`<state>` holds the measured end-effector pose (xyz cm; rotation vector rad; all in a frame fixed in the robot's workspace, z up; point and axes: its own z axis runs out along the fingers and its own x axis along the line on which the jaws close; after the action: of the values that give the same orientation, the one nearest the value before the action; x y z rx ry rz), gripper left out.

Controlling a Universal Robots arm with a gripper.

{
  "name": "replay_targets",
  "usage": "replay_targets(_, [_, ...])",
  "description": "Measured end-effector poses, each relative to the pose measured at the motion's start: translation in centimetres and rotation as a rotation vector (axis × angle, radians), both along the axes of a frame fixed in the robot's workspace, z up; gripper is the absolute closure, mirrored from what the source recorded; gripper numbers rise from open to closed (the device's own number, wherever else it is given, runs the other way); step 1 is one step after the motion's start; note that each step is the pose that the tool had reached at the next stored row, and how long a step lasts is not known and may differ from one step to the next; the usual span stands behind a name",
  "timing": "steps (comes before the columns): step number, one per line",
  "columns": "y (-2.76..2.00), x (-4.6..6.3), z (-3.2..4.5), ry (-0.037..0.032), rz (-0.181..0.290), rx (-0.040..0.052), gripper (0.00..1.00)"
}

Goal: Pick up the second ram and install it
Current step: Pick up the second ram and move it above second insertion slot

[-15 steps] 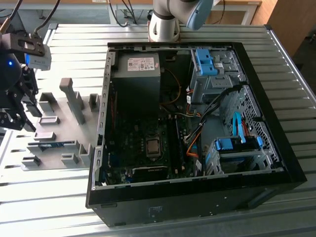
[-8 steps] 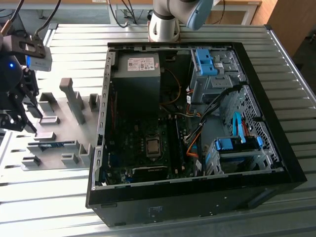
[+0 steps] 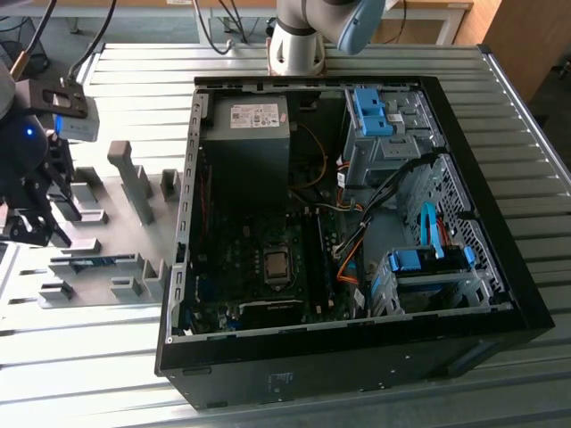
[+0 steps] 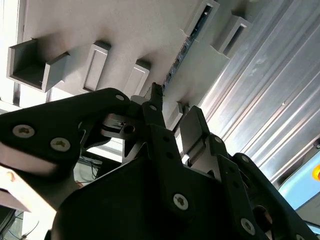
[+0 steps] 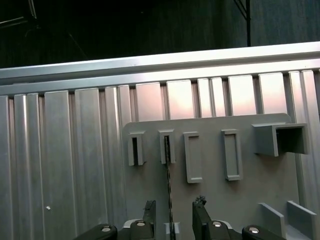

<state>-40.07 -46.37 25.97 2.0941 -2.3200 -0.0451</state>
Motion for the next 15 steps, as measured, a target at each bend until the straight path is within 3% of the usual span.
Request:
replay_targets(6, [0.0, 0.0, -0.82, -0.0005, 0.0, 0.0, 0.58])
replay_targets(7, [-0.01, 0.0, -0.89, -0.0017, 0.0, -0.0001, 0.58])
replay_targets(10, [-0.01, -0.2, -1.11, -0.0134, 0.0, -0.0002, 0.58])
replay_targets(15, [-0.02, -0.3, -1.94, -0.0152, 0.0, 0.0, 0.58])
